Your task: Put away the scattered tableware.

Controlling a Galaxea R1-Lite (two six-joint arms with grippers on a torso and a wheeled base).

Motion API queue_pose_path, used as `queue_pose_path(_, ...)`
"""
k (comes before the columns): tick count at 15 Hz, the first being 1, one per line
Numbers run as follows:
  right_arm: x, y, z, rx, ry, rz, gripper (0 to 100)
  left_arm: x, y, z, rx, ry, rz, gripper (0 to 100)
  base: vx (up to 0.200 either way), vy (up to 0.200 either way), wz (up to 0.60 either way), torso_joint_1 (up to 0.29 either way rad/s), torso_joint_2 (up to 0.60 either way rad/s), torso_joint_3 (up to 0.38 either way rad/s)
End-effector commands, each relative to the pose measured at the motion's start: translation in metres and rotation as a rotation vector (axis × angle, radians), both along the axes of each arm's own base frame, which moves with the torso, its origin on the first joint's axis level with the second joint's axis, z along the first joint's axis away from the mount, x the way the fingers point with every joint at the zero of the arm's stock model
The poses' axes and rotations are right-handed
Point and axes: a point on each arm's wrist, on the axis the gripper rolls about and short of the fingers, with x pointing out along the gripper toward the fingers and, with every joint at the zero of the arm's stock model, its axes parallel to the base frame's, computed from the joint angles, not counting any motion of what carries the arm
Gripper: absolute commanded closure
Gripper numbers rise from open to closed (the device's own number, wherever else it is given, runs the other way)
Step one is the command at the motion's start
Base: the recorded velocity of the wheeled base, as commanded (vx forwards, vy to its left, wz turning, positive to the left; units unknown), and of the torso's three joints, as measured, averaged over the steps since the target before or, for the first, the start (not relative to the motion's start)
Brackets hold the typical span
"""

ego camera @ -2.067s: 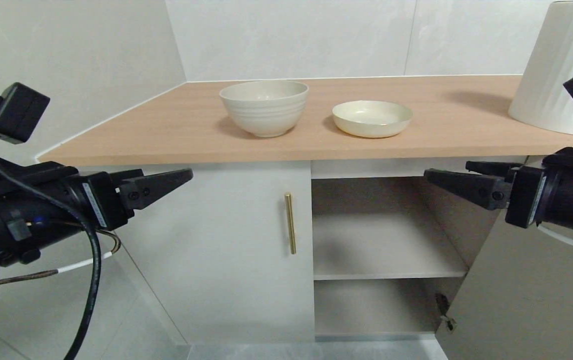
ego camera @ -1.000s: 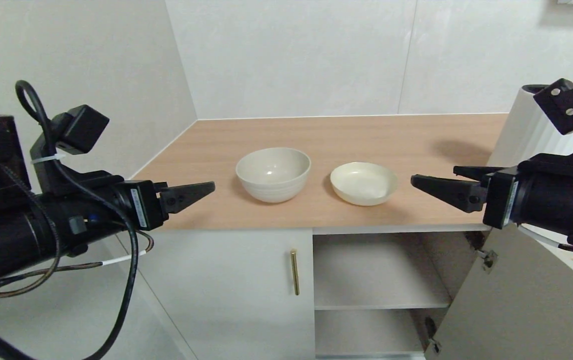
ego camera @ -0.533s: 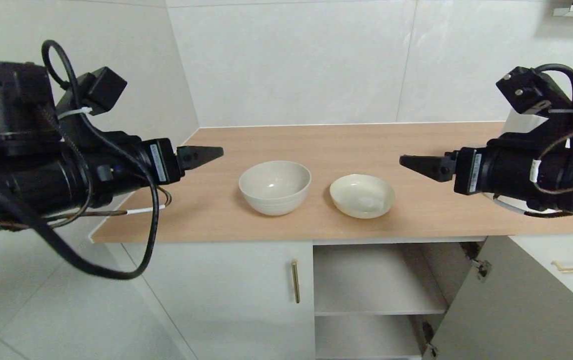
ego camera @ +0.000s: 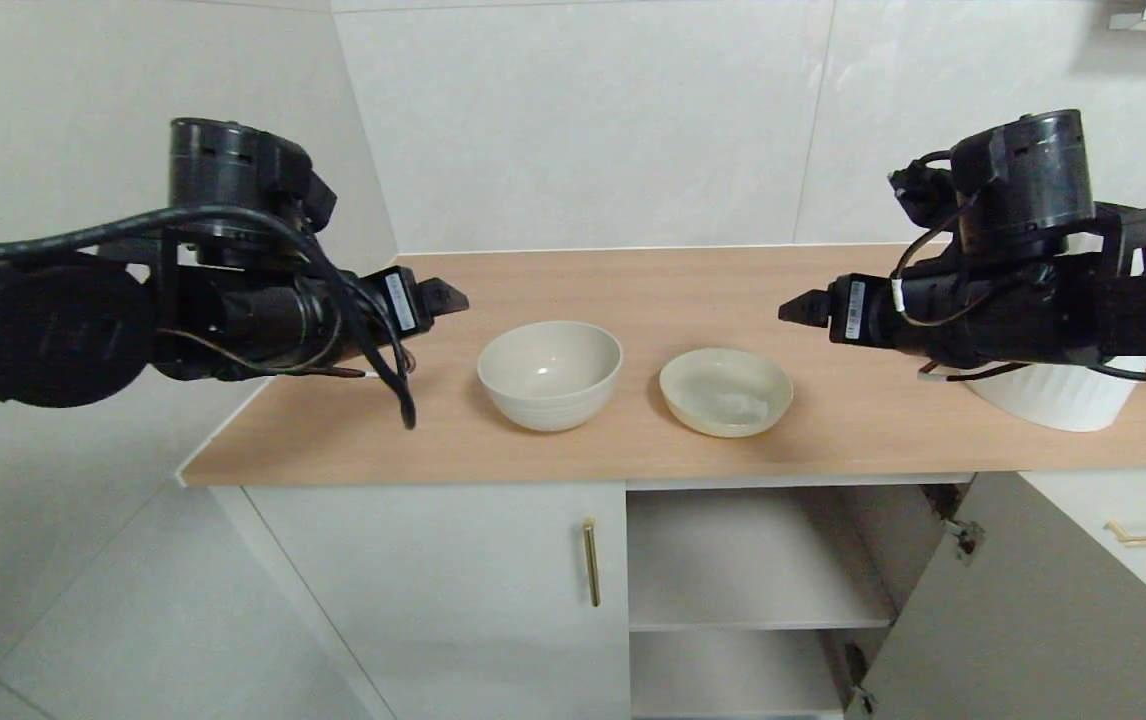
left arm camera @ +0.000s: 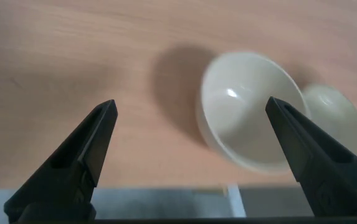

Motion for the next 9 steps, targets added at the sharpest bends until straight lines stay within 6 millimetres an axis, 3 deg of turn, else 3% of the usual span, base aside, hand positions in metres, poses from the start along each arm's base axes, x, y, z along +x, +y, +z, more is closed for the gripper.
queue_pose_path(1, 0.012, 0.006, -0.016, -0.019, 0.036, -0.002, 0, 0.018, -0.015, -0.022, 0.027, 0.047, 0.007, 0, 0.000, 0.000, 0.00, 0.000, 0.00, 0.000)
queue_pose_path(3, 0.013, 0.006, -0.018, -0.021, 0.040, -0.002, 0, 0.028, -0.027, -0.037, 0.046, 0.079, -0.003, 0, 0.000, 0.000, 0.00, 0.000, 0.00, 0.000)
queue_pose_path(9, 0.013, 0.006, -0.018, -0.020, 0.040, -0.003, 0, 0.036, -0.037, -0.055, 0.064, 0.121, -0.018, 0, 0.000, 0.000, 0.00, 0.000, 0.00, 0.000)
